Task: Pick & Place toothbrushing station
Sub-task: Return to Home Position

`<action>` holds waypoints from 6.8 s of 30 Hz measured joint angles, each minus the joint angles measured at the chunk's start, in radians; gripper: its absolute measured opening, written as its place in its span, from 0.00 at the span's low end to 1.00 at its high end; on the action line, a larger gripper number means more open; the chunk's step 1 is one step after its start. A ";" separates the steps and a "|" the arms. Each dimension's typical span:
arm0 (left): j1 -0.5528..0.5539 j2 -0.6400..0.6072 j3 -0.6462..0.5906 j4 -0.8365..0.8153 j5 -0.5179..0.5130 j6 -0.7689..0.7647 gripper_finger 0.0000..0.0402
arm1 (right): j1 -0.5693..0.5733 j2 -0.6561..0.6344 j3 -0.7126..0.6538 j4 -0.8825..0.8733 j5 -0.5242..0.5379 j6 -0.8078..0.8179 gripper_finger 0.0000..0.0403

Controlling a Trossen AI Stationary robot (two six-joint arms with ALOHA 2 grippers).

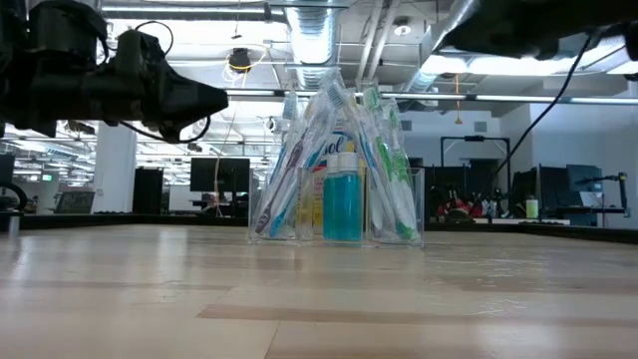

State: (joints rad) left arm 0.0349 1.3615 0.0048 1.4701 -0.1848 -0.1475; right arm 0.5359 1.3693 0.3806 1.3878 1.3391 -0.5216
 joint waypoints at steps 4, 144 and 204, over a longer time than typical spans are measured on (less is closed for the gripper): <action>0.000 -0.040 0.000 -0.012 0.000 -0.009 0.21 | 0.032 -0.076 -0.076 -0.001 0.002 0.068 0.31; 0.103 -1.235 0.002 -1.201 0.148 0.041 0.21 | 0.176 -1.365 -0.300 -1.451 -0.246 0.495 0.25; 0.103 -1.235 0.002 -1.183 0.148 0.038 0.21 | -0.198 -1.367 -0.351 -1.417 -0.238 0.496 0.25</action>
State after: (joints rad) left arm 0.1379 0.1261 0.0063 0.2867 -0.0372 -0.1097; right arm 0.3378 0.0025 0.0299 -0.0292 1.1011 -0.0257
